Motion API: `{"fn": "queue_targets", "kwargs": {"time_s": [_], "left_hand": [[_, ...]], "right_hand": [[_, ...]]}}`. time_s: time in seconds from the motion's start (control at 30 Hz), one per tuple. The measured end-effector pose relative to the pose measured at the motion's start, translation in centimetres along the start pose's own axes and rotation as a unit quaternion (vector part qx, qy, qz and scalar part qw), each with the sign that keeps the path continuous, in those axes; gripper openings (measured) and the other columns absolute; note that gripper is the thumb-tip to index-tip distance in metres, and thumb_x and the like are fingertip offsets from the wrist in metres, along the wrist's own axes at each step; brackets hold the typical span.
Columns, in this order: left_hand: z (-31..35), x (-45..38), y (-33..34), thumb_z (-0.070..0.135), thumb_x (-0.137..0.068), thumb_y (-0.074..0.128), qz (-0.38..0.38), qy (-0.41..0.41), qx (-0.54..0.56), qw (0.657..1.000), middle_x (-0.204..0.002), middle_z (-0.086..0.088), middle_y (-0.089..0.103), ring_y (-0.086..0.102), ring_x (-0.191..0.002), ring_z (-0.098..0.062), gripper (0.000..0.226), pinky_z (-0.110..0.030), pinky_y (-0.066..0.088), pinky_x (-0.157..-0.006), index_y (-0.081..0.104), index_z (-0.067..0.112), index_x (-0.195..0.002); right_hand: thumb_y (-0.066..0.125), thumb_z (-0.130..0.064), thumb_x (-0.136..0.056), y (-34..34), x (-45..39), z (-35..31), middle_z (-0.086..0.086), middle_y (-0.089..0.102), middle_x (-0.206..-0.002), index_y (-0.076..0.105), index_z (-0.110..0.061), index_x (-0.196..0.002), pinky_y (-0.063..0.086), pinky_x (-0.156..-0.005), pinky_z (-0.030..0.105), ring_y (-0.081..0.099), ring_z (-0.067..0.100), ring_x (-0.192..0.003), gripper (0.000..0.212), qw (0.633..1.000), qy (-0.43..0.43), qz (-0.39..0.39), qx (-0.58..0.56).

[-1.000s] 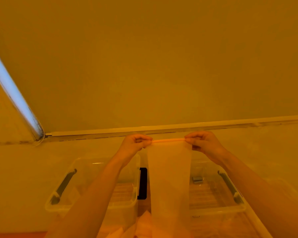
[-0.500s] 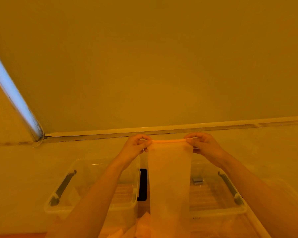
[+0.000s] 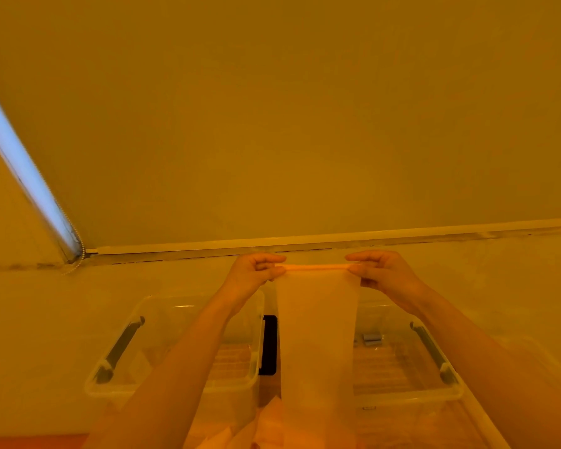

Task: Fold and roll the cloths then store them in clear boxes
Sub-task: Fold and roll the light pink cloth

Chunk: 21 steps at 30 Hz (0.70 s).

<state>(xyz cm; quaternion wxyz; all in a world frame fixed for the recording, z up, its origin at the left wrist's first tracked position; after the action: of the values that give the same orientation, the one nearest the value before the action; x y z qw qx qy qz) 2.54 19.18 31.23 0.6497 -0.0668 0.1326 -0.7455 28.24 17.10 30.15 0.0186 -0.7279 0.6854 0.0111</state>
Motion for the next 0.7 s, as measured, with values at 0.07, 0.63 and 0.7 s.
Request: {"fn": "queue_targets", "kwargs": {"time_s": [0.07, 0.63, 0.7], "left_hand": [[0.0, 0.0, 0.0, 0.017, -0.082, 0.069, 0.010, 0.003, -0.045, 0.999, -0.080, 0.009, 0.069, 0.057, -0.067, -0.001, 0.014, -0.011, 0.045, -0.055, 0.070, 0.029, -0.089], [-0.1, -0.3, 0.8, -0.001, -0.087, 0.055, -0.030, -0.001, 0.129, 0.991, -0.097, -0.021, 0.062, 0.049, -0.075, -0.021, 0.029, -0.029, 0.037, -0.066, 0.078, 0.018, -0.083], [0.1, -0.2, 0.9, 0.010, -0.086, 0.062, -0.028, -0.003, 0.100, 0.995, -0.095, -0.018, 0.064, 0.049, -0.074, -0.017, 0.018, -0.027, 0.038, -0.066, 0.077, 0.019, -0.085]], "right_hand": [[0.065, -0.006, -0.083, 0.0, 0.1, 0.2, 0.012, 0.069, -0.101, 0.069, -0.013, -0.096, 0.055, -0.082, 0.033, 0.066, 0.025, -0.095, 0.016, 1.000, 0.000, -0.001, 0.031], [0.054, 0.001, -0.086, 0.0, 0.8, -0.5, 0.011, 0.068, -0.096, 0.069, -0.007, -0.090, 0.053, -0.079, 0.035, 0.063, 0.026, -0.094, 0.017, 0.997, 0.007, 0.003, -0.082], [0.058, -0.006, -0.085, 0.0, 0.9, -0.6, 0.011, 0.068, -0.097, 0.070, -0.008, -0.090, 0.053, -0.083, 0.037, 0.063, 0.026, -0.094, 0.012, 0.998, 0.003, 0.006, -0.066]]}}
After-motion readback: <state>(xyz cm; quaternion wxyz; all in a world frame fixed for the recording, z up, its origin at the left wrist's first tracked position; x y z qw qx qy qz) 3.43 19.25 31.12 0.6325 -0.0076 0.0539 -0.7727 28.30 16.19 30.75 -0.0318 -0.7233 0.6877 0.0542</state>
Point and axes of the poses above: each hand's wrist, its own x-axis away from the middle knuckle, its own y-axis out of the palm, z = x × y, the point moved 4 cm from there along -x, towards the middle knuckle
